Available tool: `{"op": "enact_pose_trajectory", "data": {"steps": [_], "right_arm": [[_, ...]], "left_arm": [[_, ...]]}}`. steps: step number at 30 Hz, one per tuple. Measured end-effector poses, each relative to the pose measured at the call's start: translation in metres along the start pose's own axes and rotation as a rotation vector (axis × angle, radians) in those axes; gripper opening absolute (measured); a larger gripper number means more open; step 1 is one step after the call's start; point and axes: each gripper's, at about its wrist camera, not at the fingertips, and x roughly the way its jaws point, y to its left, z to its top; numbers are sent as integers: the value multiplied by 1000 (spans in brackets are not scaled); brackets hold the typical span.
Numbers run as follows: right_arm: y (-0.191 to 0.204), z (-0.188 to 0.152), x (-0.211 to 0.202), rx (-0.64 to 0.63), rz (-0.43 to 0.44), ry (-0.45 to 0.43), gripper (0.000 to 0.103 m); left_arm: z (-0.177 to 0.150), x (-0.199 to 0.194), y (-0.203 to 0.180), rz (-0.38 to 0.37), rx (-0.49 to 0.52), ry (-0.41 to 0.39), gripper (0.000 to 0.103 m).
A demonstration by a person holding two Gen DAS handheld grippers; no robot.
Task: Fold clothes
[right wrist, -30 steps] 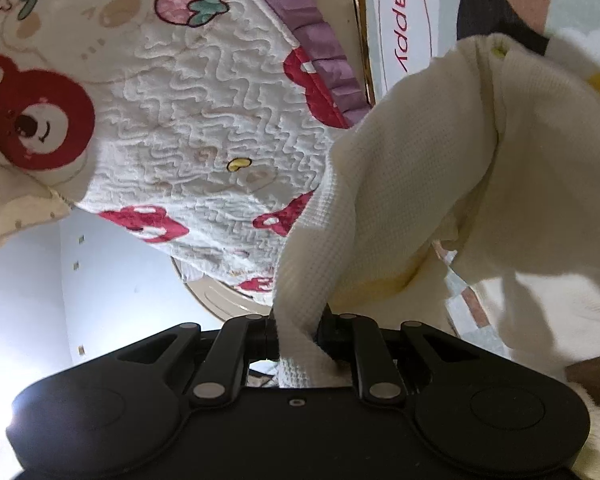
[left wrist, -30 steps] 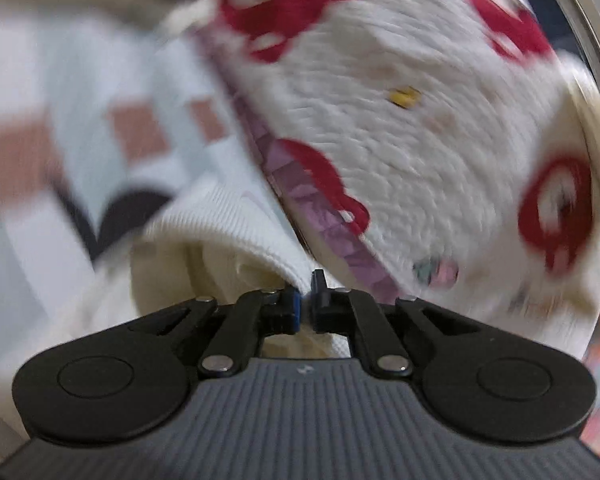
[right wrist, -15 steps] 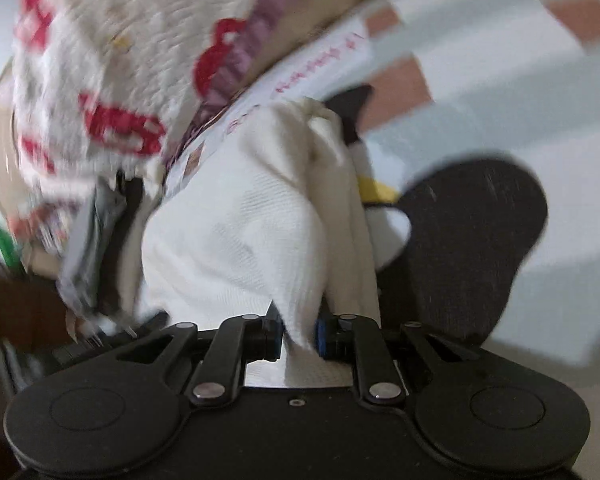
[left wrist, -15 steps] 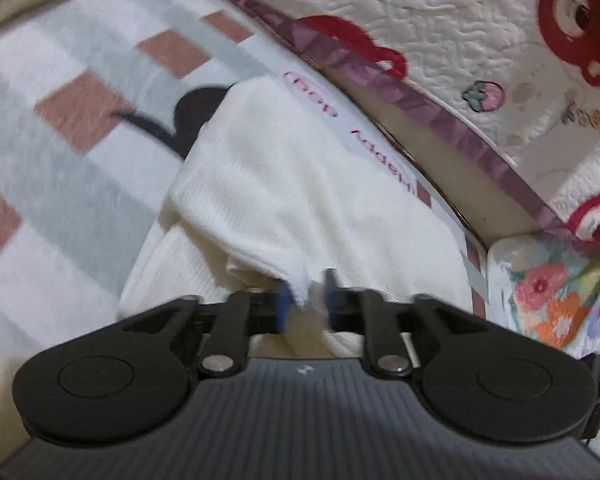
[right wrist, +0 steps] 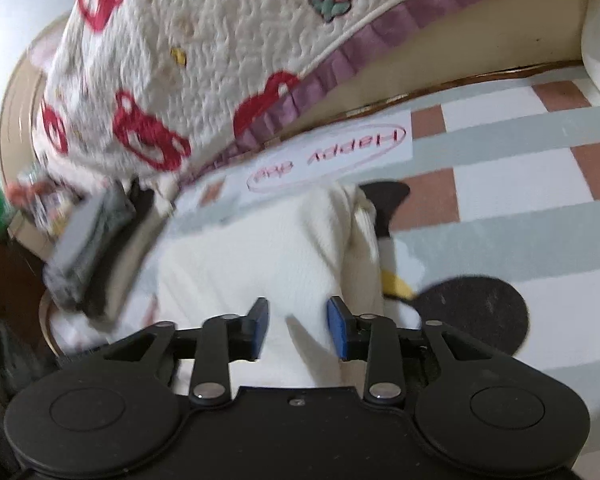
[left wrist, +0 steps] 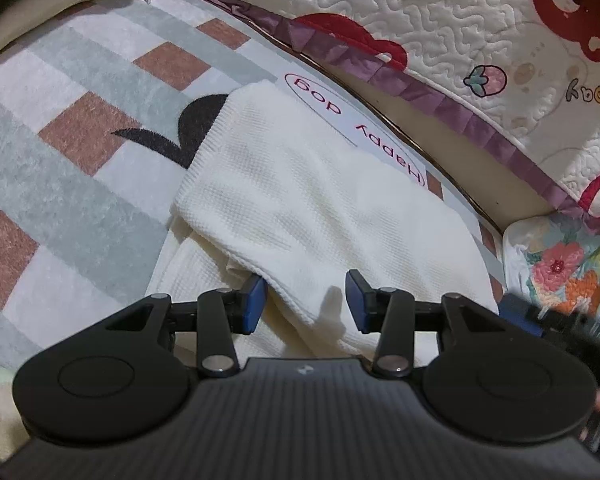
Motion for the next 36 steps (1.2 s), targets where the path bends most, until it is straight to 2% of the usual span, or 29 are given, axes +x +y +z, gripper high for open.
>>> {"op": "enact_pose_trajectory", "data": {"steps": [1, 4, 6, 9, 13, 16, 17, 18, 19, 20, 21, 22, 23, 25, 28, 30, 32, 34, 35, 36], "right_arm": [[-2, 6, 4, 22, 20, 9, 52], [-8, 22, 20, 75, 57, 47, 54], [-14, 31, 38, 115, 15, 114, 58], [-19, 45, 66, 165, -90, 246, 58], [-20, 55, 81, 155, -61, 283, 60], [-30, 56, 86, 188, -48, 237, 61], [-32, 56, 88, 185, -38, 216, 61], [-35, 56, 90, 185, -22, 191, 61], [-38, 58, 93, 185, 11, 168, 61], [-41, 59, 98, 178, 66, 155, 56], [-44, 60, 102, 170, 121, 141, 41], [-45, 62, 105, 159, 167, 128, 20], [-43, 64, 104, 127, 177, 108, 20], [-31, 65, 93, 14, 167, 38, 19], [-16, 53, 97, -198, 0, 45, 19], [-21, 49, 101, -181, -8, 43, 24], [-26, 50, 101, -130, 8, 27, 26], [-30, 50, 100, -88, 18, 13, 29], [-29, 48, 98, -100, 3, 13, 36], [-27, 46, 96, -112, -12, 13, 39]], "left_arm": [[0, 0, -1, 4, 3, 3, 42], [3, 3, -1, 10, 10, 17, 47], [9, 6, -1, 10, 16, 31, 48], [29, 6, 10, -2, -31, -16, 48], [45, 14, 17, -31, -74, -29, 52], [41, 27, 14, -5, -17, 23, 58], [37, 32, 14, 2, -2, 50, 54], [32, 34, 14, 0, 15, 60, 37], [26, 37, 14, -1, 32, 71, 1], [23, 35, 14, -10, 32, 72, 2], [20, 33, 15, -19, 32, 73, 2], [19, 23, 15, -29, 37, 60, 2], [18, 14, 15, -39, 43, 47, 2], [17, 4, 11, 3, 59, 79, 2], [16, -11, 5, 65, 83, 127, 5], [24, -21, -2, 113, 145, 111, 6], [37, -37, -15, 101, 171, 30, 14], [48, -44, -32, 38, 222, -54, 42], [51, -36, -39, 3, 260, -79, 45], [52, -18, -36, -9, 248, -47, 45]]}}
